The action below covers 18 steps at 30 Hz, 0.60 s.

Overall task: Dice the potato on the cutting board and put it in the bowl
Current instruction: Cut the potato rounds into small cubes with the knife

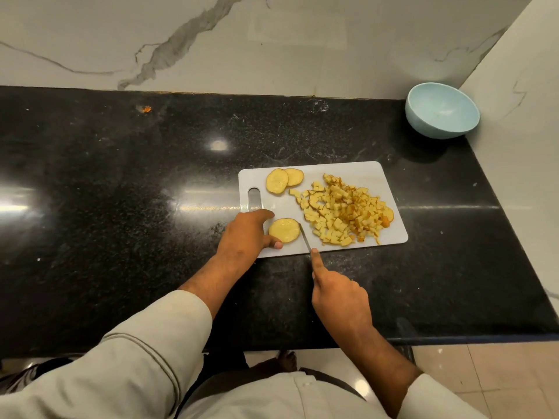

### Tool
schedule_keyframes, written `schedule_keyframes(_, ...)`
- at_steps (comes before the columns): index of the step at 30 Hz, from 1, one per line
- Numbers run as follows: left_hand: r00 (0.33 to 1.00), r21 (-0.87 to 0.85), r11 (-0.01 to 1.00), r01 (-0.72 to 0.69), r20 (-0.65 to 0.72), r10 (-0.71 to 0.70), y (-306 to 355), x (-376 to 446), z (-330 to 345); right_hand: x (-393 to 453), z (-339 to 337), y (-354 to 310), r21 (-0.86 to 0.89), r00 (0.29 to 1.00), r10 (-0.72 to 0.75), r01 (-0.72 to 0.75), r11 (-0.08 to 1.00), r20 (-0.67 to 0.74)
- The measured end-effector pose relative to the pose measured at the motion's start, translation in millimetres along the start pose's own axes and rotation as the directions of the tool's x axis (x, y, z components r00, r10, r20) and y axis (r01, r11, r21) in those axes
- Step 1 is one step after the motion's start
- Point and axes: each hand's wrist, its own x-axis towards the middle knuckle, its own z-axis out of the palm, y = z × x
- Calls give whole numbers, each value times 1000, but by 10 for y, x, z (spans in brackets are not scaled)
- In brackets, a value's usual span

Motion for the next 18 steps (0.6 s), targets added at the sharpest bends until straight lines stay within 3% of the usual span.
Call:
schedule_keyframes(4,997,59,996,-72,38,70,22,-37,-32,7,2,34,33,997,50,-49,998,-50)
schedule_keyframes(9,981,306,932,-194,45,190,163,-66,77,23,-9,-10,13,991,36,-35,999,-127)
schedule_keyframes(18,985,452,876,-170,70,155,338,-33,117,268,-32,-117,-53,995,-22,17,998,-101)
